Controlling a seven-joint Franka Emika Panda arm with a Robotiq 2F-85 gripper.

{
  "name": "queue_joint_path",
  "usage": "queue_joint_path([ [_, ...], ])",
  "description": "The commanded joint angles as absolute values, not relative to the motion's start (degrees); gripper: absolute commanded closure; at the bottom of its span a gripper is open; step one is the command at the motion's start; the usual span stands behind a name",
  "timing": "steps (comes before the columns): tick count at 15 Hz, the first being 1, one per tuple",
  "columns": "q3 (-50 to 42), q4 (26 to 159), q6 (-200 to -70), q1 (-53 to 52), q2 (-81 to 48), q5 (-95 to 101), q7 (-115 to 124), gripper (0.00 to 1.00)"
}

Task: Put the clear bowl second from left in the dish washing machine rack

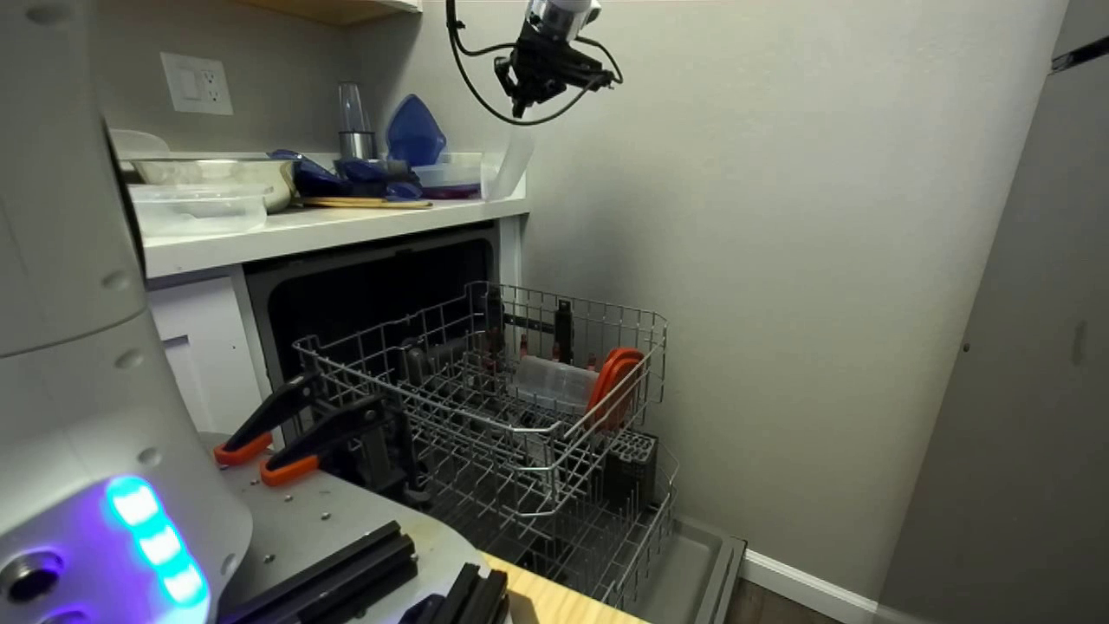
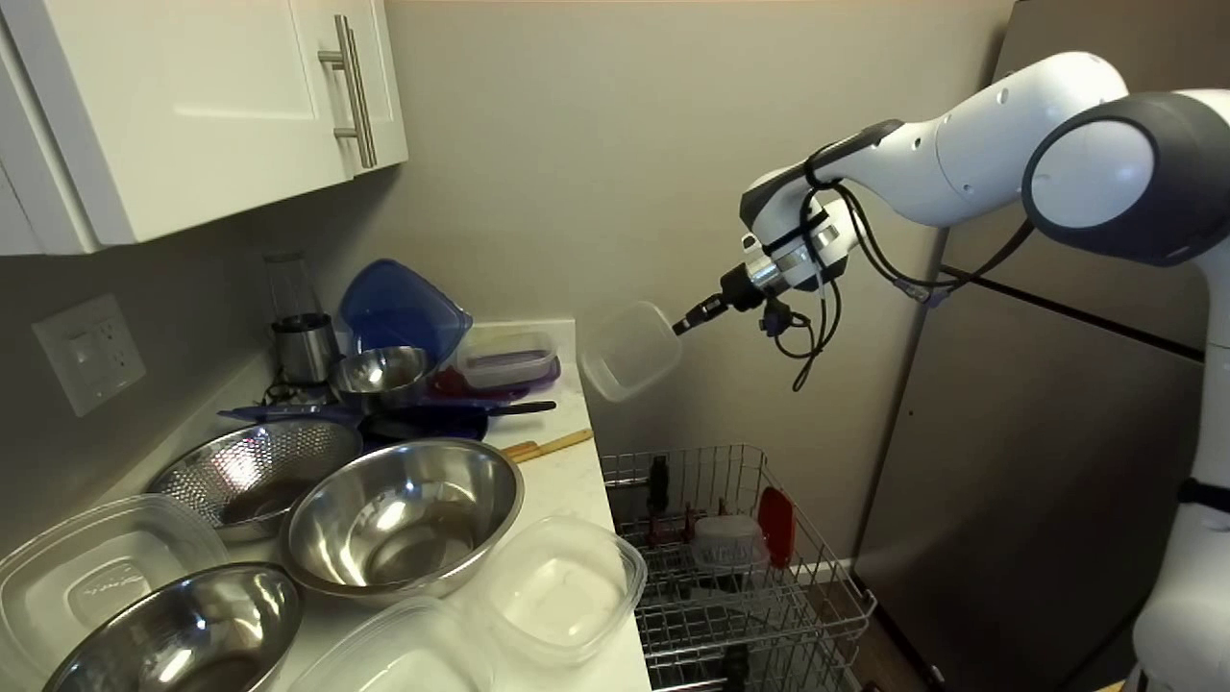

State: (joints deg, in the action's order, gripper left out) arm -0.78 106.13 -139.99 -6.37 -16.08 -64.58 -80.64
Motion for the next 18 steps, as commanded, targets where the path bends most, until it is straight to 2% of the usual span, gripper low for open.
queue_joint_path([
  [1,0.7,111.1,-146.2,-6.2,-11.6,-56.7,-77.2,0.99],
  [7,2.8,114.7,-152.7,-6.0,-10.9,-41.4,-69.6,0.99],
  [18,6.4,116.9,-152.9,-6.2,-13.9,-12.4,-51.5,0.99],
])
